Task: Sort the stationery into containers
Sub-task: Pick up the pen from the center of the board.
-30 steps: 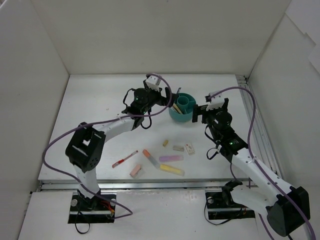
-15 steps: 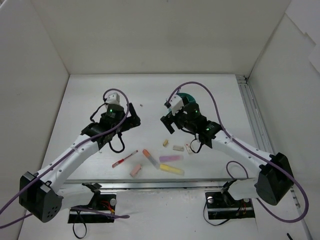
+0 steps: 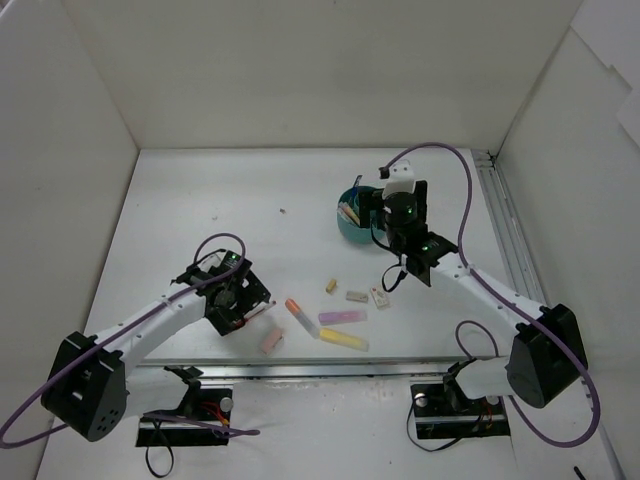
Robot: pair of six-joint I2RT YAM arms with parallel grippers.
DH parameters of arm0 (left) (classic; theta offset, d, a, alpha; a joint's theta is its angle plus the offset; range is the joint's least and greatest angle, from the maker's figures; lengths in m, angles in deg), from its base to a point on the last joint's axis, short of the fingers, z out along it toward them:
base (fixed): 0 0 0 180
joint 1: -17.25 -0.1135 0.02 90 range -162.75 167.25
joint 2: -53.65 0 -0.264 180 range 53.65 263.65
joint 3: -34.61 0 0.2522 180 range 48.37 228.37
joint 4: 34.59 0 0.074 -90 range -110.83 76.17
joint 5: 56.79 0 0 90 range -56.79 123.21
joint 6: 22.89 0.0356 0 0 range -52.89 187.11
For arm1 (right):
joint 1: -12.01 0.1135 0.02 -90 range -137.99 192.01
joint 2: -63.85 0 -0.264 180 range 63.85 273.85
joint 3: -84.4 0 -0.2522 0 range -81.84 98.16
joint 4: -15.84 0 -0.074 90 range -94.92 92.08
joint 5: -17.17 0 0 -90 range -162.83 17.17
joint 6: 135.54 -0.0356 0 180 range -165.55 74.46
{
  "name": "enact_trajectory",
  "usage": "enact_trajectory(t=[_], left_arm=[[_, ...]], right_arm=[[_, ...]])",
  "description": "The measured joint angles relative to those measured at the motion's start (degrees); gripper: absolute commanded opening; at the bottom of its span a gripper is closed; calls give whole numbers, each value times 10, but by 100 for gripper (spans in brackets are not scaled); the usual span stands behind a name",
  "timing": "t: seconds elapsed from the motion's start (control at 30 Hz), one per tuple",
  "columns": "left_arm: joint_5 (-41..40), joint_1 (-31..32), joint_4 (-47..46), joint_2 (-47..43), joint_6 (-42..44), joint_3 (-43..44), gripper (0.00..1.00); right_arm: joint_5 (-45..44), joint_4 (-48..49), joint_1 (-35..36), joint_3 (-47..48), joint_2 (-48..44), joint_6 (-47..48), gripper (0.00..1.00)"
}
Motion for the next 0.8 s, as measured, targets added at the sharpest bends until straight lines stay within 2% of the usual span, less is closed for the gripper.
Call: enact_trajectory(t=[0.23,0.43,0.63,0.67,0.73,0.77,0.8], left_arm=[[10,0,-12,35,-116,-23,100],[-36,0,-1,44,-223,-28,97],[-56,-13,16,94,-275,-1,78],[-56,-18,20,106,-277,9,68],[-57,-23,25,125,-283,23,59],[-57,-26,26,134,-285,29,48],[-57,-30,28,141,-287,35,44]], right_arm=[[-25,9,-12,1,0,-21,98],[-13,9,-22,0,-7,-23,98],[-10,21,-29,-1,-24,-19,98],[-10,22,-29,-1,-27,-18,98],[-10,23,-31,-1,-30,-14,98],[-10,23,-32,-1,-31,-12,98],[-11,24,-34,-2,-33,-11,98]])
